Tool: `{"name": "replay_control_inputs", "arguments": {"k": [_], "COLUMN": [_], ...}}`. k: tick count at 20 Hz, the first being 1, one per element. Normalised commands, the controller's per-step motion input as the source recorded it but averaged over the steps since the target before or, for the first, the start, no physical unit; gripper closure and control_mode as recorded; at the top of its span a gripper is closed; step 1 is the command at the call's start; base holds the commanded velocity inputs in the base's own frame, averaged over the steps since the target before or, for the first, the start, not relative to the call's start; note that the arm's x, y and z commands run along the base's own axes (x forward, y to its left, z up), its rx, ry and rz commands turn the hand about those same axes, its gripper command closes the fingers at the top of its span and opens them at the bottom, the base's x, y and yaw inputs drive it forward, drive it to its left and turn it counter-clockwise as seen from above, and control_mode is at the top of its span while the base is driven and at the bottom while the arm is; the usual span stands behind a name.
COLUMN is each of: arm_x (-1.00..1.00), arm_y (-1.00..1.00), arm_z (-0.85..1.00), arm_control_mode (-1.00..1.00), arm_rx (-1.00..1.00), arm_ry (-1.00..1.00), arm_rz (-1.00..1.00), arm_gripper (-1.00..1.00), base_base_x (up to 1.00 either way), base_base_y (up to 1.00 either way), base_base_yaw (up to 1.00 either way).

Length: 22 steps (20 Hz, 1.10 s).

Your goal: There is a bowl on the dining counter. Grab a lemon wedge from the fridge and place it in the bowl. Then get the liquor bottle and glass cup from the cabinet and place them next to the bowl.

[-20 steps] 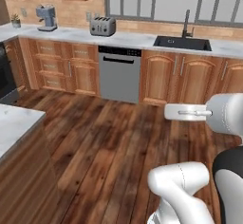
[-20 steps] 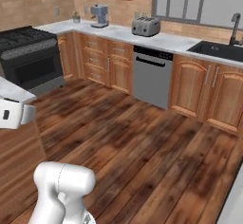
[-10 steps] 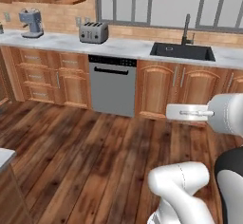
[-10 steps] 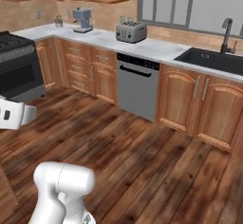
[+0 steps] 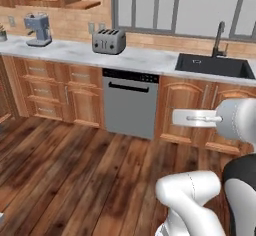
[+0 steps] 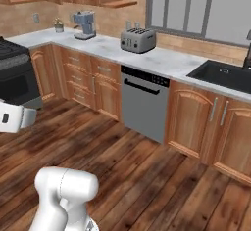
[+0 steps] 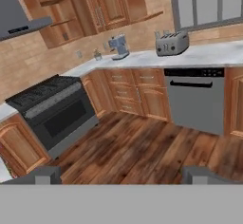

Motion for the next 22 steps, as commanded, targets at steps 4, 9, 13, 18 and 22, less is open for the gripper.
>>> {"name": "replay_control_inputs", "arguments": {"k": [4,9,13,18,22], "arm_x": [0.00,0.00,0.00,0.00,0.00], "arm_y": [0.00,0.00,0.00,0.00,0.00], "arm_z": [0.00,0.00,0.00,0.00,0.00], "arm_control_mode": [1.00,1.00,1.00,1.00,1.00], "arm_rx": [0.00,0.00,0.00,0.00,0.00], "arm_ry": [0.00,0.00,0.00,0.00,0.00], "arm_rz": [0.00,0.00,0.00,0.00,0.00], "arm_gripper": [-1.00,-1.00,-1.00,-1.00,-1.00], "base_base_x": [1.00,1.00,1.00,1.00,1.00], "base_base_y": [0.00,0.00,0.00,0.02,0.06], "base_base_yaw": [0.41,0.41,0.37,0.28,0.21]}}
